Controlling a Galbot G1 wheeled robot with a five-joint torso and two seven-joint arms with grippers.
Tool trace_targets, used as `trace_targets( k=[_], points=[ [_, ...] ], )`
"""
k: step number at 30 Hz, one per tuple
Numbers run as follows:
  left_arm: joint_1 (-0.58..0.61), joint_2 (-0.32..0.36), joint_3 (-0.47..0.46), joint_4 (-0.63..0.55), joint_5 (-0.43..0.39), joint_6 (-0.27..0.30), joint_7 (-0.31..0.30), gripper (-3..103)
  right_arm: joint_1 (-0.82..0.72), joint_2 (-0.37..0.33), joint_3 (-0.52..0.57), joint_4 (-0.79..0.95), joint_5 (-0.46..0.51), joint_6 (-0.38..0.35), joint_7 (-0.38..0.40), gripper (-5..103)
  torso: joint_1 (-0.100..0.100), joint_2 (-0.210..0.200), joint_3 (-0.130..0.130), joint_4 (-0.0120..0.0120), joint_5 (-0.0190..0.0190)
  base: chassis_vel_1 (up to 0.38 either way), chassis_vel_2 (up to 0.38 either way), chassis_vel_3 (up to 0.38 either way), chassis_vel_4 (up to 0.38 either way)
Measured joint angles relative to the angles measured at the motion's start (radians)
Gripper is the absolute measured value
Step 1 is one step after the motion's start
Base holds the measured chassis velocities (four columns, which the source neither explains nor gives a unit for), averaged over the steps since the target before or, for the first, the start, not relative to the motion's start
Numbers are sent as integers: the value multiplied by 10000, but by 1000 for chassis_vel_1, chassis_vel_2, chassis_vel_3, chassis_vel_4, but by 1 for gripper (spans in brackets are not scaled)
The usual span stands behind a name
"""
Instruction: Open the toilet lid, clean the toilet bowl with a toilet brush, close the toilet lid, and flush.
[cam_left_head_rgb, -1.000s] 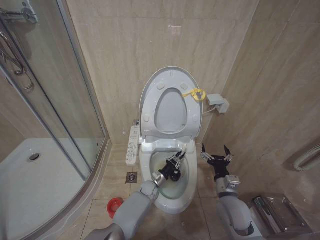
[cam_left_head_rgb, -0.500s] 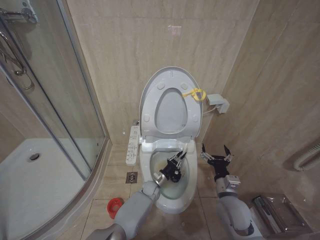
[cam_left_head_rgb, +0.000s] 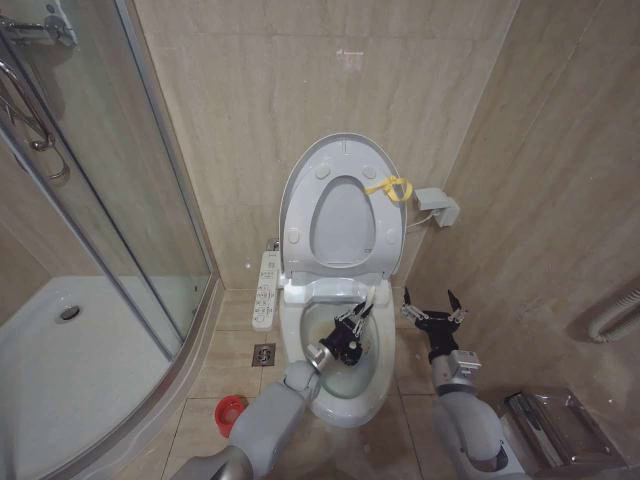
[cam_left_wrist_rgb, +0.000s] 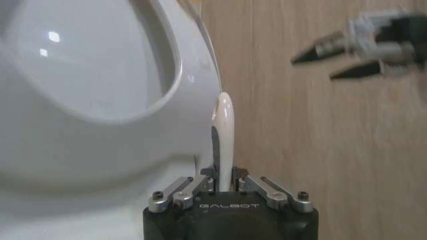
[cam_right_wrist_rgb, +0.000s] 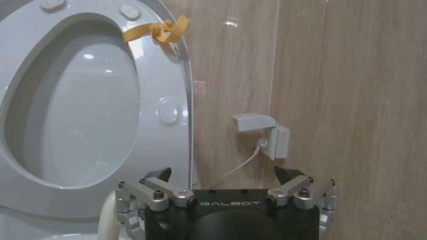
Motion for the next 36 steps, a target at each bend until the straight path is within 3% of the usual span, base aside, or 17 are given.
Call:
trace_targets(
  k=[19,26,30,36],
  points=[
    [-181,-5,49,253,-8,36,-101,15,0,0,0,0,0,0,1,100,2,-1,1,-1,-1,0,0,0,0],
    [323,23,28,47,151,-1,-52,15,0,0,-1,0,0,0,0,100,-2,3,-4,3,4,0,0,0,0],
    [721,397,-1,-547,164,31,-107,15,0,0,0,0,0,0,0,100,0,1,-1,0,-1,0,0,0,0],
    [1690,1612,-346,-2208,253,499,-323,15,0,0,0,0,0,0,1,100,0,1,-1,2,-4,0,0,0,0]
  ],
)
